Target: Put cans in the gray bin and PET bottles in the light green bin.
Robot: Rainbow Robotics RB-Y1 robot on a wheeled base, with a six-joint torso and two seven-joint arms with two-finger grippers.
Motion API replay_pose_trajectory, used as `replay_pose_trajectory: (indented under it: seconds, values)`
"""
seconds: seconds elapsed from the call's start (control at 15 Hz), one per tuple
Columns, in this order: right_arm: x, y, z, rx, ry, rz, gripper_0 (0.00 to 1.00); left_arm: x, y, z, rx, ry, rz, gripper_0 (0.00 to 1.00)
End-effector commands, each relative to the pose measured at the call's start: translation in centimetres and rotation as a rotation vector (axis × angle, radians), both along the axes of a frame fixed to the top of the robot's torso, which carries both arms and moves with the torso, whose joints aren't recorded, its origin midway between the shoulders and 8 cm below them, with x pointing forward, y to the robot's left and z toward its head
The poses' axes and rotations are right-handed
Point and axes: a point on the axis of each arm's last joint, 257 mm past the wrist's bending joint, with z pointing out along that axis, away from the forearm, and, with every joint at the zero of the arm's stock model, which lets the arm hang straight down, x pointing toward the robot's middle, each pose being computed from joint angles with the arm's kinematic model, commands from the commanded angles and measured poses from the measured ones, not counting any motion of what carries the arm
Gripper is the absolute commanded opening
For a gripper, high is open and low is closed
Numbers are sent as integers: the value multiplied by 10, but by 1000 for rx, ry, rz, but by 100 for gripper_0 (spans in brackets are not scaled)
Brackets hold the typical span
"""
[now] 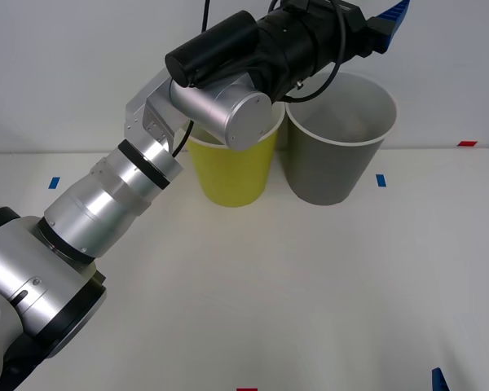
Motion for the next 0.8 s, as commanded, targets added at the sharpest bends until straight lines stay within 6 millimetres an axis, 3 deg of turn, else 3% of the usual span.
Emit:
replay_pose_trajectory:
  seconds: [0.07, 0.33, 0.8]
  values:
    - [0, 0, 0, 0, 0, 0, 100, -1, 0, 1, -3, 0, -2, 100]
    - [0, 0, 0, 0, 0, 0, 100, -10, 28, 12, -34, -45, 8, 100]
    - [0, 0, 0, 0, 0, 0, 100, -39, 113, 2, -58, -103, 73, 100]
